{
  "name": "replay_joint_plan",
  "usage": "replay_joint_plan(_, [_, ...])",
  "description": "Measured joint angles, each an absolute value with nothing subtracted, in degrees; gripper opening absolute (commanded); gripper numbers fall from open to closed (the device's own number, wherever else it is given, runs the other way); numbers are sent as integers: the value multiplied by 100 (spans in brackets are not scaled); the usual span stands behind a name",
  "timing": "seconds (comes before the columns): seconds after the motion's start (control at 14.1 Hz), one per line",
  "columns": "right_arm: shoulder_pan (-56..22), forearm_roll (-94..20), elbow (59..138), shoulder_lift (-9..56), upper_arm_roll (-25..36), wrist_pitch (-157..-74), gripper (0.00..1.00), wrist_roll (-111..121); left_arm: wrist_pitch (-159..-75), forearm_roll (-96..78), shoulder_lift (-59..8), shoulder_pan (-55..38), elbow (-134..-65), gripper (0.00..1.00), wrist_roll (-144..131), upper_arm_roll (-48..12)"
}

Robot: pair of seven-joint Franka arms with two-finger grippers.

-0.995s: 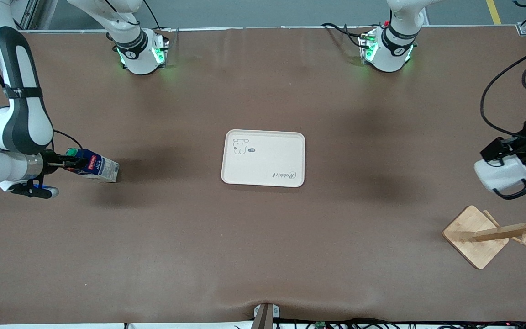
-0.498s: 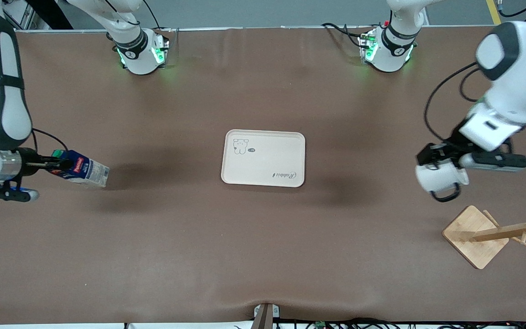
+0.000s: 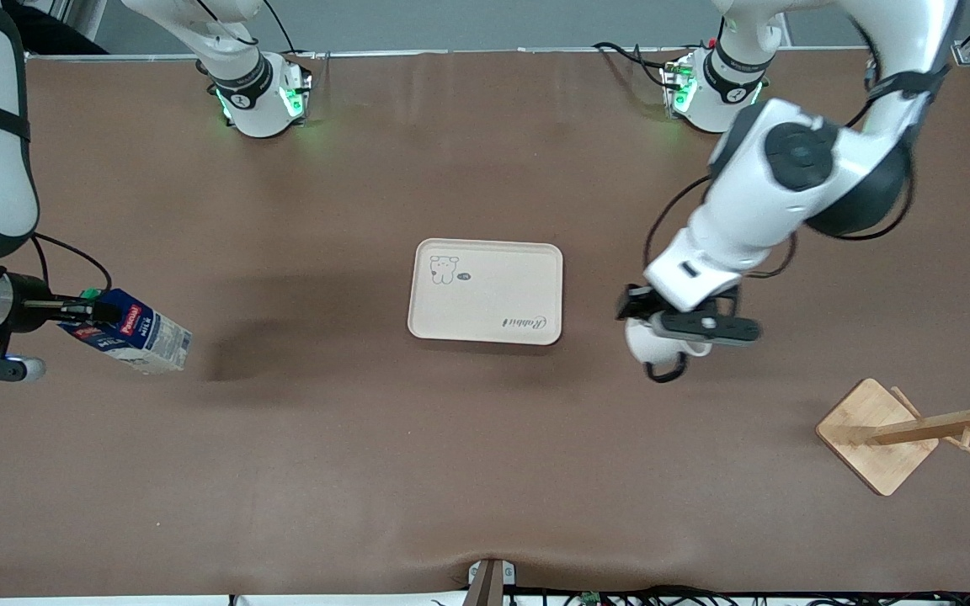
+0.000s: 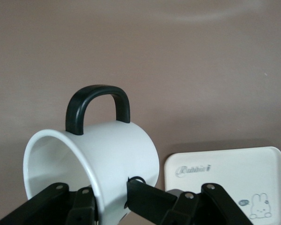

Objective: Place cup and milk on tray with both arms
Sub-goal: 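Carry the mug over the tray and lower it with the left gripper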

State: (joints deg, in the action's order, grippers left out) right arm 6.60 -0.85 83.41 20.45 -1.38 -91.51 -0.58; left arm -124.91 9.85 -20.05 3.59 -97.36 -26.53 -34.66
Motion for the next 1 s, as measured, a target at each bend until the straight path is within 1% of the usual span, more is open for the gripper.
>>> replay_joint_plan(0.21, [588,-95,8179,2045,-140,-9148,0,-59,-12344,1183,-2533,-299,-9359,0,-3046,-3458])
replay_joint_plan(0.36, [467,-106,8169,2052,-148,-9146,0,-132,-12173,1257,-2740,-642,-9173,0,-3300,-3452])
replay_joint_plan(0.57, [-43,-116,8170,2112,-167,-9087,0,-899,-11901,1294,-2912,-957,-9092,0,-3442,-3441])
replay_joint_plan(0.71, [-509,-117,8176,2185,-177,-8835,0,-1342,-11641,1389,-3028,-1152,-9090,0,-3625,-3387])
replay_joint_plan(0.85, [-870,-117,8191,2229,-180,-8732,0,-1730,-11512,1771,-3182,-1458,-9104,0,-4360,-3293])
replay_joint_plan(1.0, [-1014,-135,8257,2267,-178,-8660,0,-1960,-11474,2230,-3424,-1810,-9133,0,-5261,-3255])
